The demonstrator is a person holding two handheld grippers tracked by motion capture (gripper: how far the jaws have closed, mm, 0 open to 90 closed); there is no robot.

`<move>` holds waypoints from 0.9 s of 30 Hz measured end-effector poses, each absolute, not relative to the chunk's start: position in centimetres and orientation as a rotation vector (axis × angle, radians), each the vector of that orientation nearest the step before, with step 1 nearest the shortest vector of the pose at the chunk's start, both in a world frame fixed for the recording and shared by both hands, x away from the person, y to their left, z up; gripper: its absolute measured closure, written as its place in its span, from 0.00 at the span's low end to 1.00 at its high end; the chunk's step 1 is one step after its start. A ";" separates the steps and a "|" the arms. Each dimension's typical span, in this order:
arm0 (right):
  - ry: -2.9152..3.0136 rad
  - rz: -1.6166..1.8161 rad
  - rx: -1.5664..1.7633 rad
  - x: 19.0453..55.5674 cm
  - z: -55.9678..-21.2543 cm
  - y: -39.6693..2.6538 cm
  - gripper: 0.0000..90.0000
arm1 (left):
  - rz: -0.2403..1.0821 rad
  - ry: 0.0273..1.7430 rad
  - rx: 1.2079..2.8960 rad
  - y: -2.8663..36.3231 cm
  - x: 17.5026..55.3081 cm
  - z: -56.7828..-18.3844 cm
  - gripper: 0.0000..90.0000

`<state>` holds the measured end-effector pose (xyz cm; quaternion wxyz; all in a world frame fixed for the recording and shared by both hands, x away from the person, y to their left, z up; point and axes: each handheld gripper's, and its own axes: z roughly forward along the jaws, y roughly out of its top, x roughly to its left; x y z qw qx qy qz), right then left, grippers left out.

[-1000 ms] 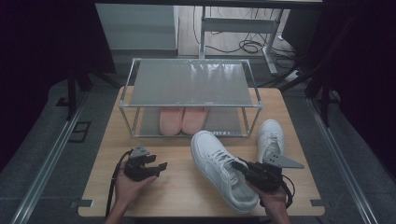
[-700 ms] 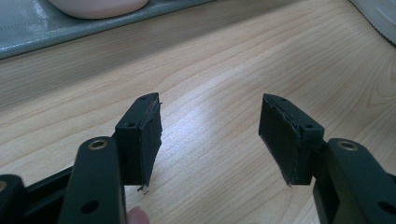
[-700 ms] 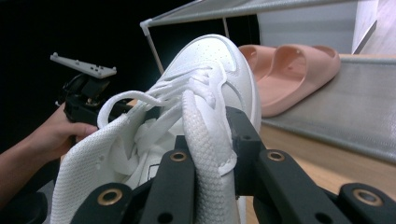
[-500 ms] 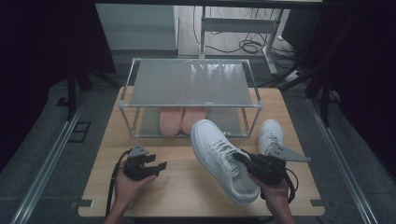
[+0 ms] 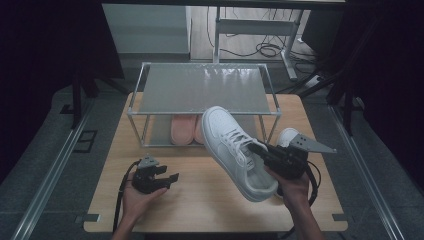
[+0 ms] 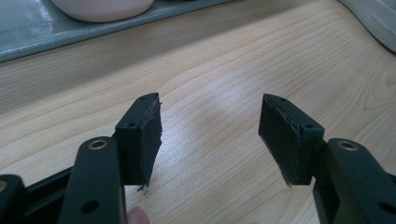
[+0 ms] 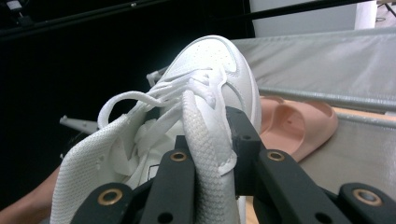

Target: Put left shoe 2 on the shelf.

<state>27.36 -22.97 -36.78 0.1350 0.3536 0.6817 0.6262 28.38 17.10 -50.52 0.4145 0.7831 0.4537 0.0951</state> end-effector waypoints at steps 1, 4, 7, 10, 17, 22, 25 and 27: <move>1.971 1.816 1.025 27.6 -36.6 -22.9 0.91 | 0.238 1.140 1.968 17.1 28.4 -50.5 0.44; 1.957 1.820 1.024 28.2 -35.9 -22.7 0.91 | 0.235 1.139 1.970 17.0 28.4 -50.6 0.44; 1.947 1.823 1.029 28.8 -35.2 -22.5 0.91 | 0.232 1.143 1.969 16.9 28.4 -50.6 0.44; 1.941 1.828 1.032 29.6 -34.4 -22.3 0.91 | 0.230 1.138 1.976 16.8 28.4 -50.8 0.44; 1.926 1.810 1.038 31.7 -32.7 -21.4 0.91 | 0.228 1.140 1.975 16.9 28.4 -50.8 0.44; 1.904 1.832 1.048 33.0 -31.6 -21.0 0.91 | 0.232 1.140 1.968 17.0 28.4 -50.7 0.44; 1.896 1.827 1.049 33.8 -30.8 -20.7 0.91 | 0.233 1.139 1.971 17.0 28.4 -50.7 0.44; 1.897 1.814 1.052 34.3 -30.4 -20.3 0.91 | 0.233 1.138 1.972 16.9 28.4 -50.7 0.44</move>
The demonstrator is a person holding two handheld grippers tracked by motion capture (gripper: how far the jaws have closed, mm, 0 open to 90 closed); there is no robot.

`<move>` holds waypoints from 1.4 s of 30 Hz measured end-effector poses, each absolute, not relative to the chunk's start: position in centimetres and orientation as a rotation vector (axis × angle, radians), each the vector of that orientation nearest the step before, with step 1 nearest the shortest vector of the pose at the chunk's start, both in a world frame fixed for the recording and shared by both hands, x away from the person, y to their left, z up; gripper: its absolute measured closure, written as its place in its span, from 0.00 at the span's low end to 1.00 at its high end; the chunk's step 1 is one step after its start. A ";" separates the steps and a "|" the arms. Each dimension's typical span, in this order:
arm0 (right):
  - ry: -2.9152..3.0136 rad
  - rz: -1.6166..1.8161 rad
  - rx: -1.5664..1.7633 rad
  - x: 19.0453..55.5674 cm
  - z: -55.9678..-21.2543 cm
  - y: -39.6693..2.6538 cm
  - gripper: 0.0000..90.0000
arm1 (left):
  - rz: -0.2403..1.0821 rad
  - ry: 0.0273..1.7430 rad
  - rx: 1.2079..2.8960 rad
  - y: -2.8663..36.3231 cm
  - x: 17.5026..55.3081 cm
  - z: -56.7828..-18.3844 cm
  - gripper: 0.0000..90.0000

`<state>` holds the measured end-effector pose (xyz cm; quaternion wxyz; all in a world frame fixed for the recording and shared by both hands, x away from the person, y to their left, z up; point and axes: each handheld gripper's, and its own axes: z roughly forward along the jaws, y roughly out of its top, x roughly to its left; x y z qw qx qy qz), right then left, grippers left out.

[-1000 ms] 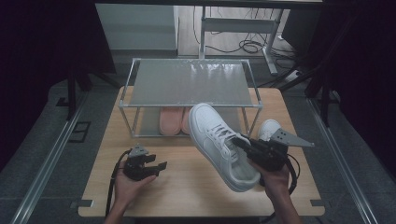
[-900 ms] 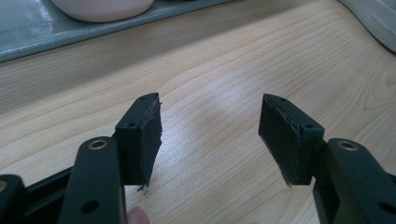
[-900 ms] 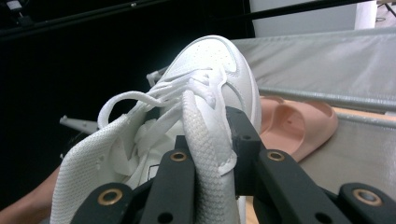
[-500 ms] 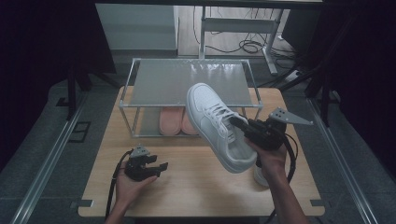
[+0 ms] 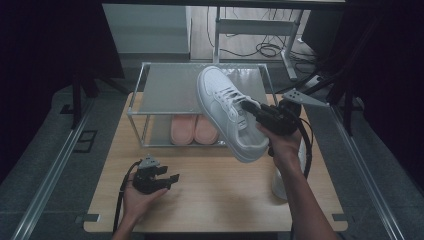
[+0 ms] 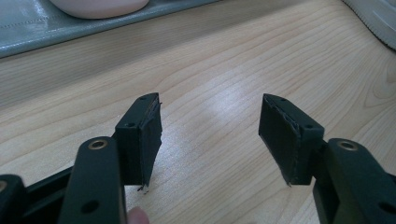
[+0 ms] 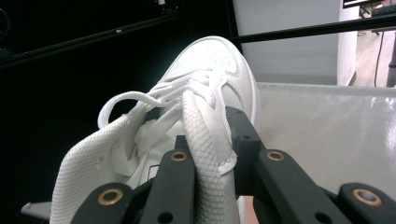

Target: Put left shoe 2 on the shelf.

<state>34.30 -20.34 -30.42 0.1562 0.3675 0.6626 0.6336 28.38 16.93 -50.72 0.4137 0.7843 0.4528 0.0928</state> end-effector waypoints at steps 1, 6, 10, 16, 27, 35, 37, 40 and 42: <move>1.898 1.810 1.057 34.6 -30.3 -20.2 0.91 | 0.232 1.139 1.975 16.9 28.4 -50.7 0.44; 1.889 1.801 1.089 36.0 -30.1 -19.4 0.91 | 0.232 1.139 1.974 16.9 28.4 -50.7 0.44; 1.891 1.790 1.115 37.2 -30.1 -18.7 0.91 | 0.231 1.139 1.973 17.0 28.4 -50.7 0.44; 1.893 1.758 1.153 38.7 -30.2 -17.8 0.91 | 0.233 1.138 1.967 17.1 28.3 -50.7 0.44; 1.877 1.678 1.240 42.5 -30.1 -16.0 0.91 | 0.228 1.131 1.971 17.0 28.3 -50.7 0.44; 1.867 1.666 1.306 44.9 -30.2 -14.7 0.91 | 0.232 1.131 1.962 17.2 28.2 -50.6 0.44; 1.863 1.657 1.319 45.6 -30.1 -14.2 0.91 | 0.232 1.130 1.963 17.2 28.2 -50.6 0.44; 1.859 1.645 1.346 46.6 -30.1 -13.5 0.91 | 0.227 1.130 1.967 17.1 28.2 -50.7 0.44; 1.862 1.638 1.355 47.2 -30.1 -13.0 0.91 | 0.225 1.127 1.969 17.1 28.2 -50.7 0.44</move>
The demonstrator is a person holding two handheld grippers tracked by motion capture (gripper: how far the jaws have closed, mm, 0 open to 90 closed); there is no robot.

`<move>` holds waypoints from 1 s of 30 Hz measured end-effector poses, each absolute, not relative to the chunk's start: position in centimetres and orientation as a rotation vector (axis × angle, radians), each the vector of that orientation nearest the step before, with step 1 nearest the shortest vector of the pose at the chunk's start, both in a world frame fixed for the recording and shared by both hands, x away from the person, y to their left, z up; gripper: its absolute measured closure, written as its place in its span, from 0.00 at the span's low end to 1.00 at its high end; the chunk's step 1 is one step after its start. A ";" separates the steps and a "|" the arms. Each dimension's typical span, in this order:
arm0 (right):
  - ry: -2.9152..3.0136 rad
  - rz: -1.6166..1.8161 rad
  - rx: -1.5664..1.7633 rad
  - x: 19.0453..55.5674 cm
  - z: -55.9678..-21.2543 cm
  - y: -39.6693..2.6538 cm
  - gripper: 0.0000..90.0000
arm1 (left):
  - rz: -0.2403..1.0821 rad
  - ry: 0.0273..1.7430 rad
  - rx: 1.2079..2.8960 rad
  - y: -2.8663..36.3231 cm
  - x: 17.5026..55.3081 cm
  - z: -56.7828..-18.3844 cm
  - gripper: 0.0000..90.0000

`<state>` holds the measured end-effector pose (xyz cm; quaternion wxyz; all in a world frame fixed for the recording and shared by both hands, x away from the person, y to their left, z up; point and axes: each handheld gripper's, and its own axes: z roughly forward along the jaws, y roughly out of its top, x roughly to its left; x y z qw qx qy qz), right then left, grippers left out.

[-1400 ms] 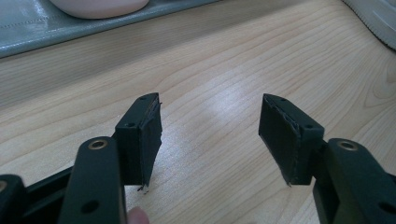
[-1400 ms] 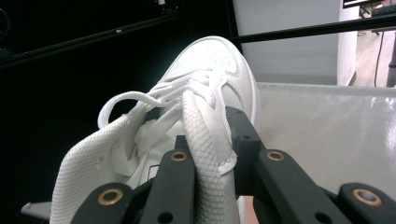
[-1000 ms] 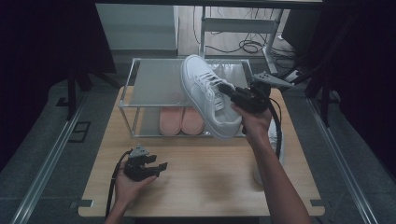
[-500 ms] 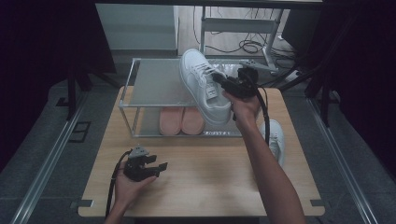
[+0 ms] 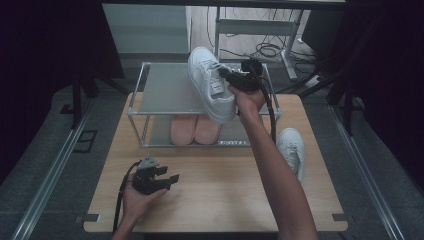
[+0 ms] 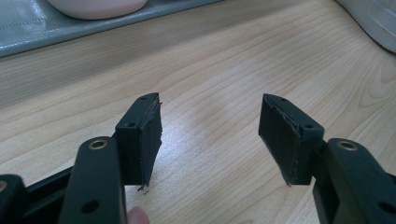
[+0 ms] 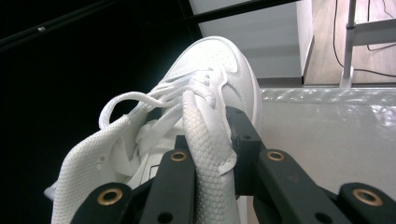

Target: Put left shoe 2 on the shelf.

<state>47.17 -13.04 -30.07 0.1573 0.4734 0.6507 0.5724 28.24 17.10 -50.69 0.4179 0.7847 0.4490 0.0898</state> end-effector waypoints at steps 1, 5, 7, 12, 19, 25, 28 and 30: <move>1.864 1.633 1.364 47.5 -30.0 -12.8 0.91 | 0.227 1.127 1.968 17.1 28.2 -50.7 0.44; 1.862 1.604 1.385 48.9 -30.0 -11.7 0.91 | 0.225 1.135 1.959 17.2 28.2 -50.7 0.44; 1.859 1.589 1.394 49.6 -30.0 -11.2 0.91 | 0.224 1.136 1.956 17.4 28.2 -50.7 0.44; 1.847 1.581 1.426 51.2 -29.9 -10.0 0.90 | 0.220 1.145 1.945 17.7 28.3 -50.8 0.44; 1.839 1.549 1.478 52.9 -30.5 -8.9 0.90 | 0.214 1.147 1.940 17.8 28.3 -50.8 0.44; 1.822 1.514 1.542 54.1 -31.6 -8.5 0.90 | 0.214 1.146 1.938 17.9 28.2 -50.8 0.44; 1.846 1.483 1.553 54.5 -32.2 -8.2 0.87 | 0.216 1.147 1.940 17.9 28.3 -50.8 0.44; 1.873 1.469 1.559 54.8 -32.6 -8.0 0.82 | 0.216 1.148 1.941 17.9 28.3 -50.9 0.44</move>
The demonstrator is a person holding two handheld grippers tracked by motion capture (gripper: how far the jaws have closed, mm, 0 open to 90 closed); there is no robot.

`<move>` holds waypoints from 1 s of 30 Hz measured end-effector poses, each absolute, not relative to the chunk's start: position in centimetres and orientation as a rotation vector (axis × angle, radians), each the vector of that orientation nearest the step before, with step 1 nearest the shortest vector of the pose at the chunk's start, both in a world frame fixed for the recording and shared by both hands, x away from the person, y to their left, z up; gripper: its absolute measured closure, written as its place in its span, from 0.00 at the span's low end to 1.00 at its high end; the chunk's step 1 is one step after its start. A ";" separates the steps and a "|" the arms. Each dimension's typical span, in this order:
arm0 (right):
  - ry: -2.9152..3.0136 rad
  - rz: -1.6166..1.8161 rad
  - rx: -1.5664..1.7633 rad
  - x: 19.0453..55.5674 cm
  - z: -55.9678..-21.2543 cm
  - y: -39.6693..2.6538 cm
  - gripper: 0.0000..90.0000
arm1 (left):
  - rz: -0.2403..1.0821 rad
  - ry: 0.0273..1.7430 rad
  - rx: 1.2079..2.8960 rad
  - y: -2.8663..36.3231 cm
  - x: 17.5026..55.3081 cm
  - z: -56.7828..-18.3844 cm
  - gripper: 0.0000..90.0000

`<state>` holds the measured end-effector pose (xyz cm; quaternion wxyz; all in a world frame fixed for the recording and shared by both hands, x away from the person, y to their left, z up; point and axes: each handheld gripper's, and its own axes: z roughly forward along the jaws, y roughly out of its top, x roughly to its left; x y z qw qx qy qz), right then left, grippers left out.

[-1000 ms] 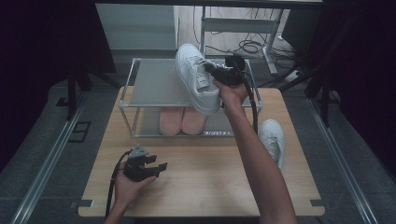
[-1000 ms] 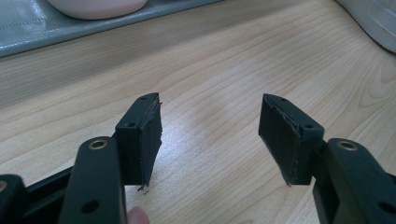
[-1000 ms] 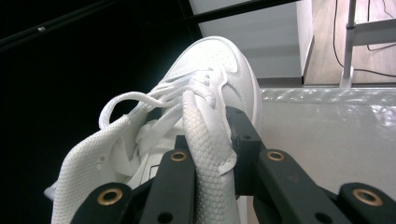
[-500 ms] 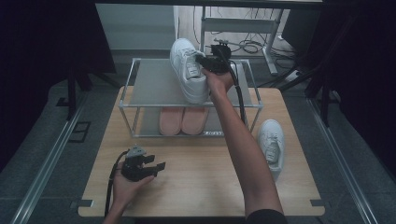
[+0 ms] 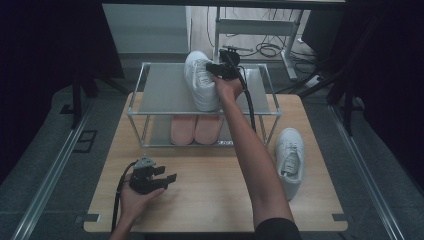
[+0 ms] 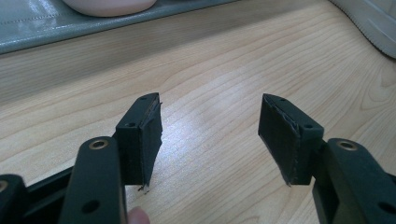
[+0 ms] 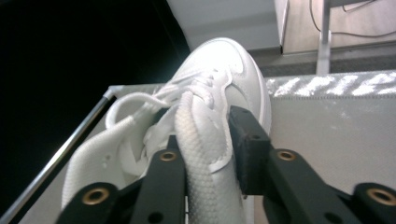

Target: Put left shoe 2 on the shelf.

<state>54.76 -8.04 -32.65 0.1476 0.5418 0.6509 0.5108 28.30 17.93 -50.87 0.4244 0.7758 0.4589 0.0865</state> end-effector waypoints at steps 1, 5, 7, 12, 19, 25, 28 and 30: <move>1.867 1.492 1.557 54.8 -32.7 -8.2 0.80 | 0.217 1.147 1.941 17.9 28.3 -50.9 0.44; 1.871 1.567 1.560 54.5 -32.8 -8.6 0.65 | 0.217 1.146 1.946 17.8 28.2 -50.9 0.44; 1.861 1.580 1.527 53.9 -32.3 -9.1 0.63 | 0.219 1.144 1.948 17.8 28.2 -50.9 0.44; 1.869 1.590 1.427 51.6 -31.3 -10.8 0.66 | 0.226 1.145 1.949 17.7 28.1 -50.8 0.44; 1.912 1.569 1.341 47.9 -31.5 -13.9 0.82 | 0.228 1.137 1.958 17.3 28.0 -50.7 0.44; 1.976 1.554 1.295 45.7 -33.3 -16.5 0.93 | 0.227 1.130 1.966 17.1 28.0 -50.7 0.44; 2.017 1.547 1.276 44.9 -34.5 -17.3 0.96 | 0.229 1.134 1.971 17.2 28.0 -50.8 0.44; 2.043 1.536 1.260 44.6 -35.0 -17.4 0.97 | 0.228 1.140 1.969 17.2 28.1 -50.8 0.44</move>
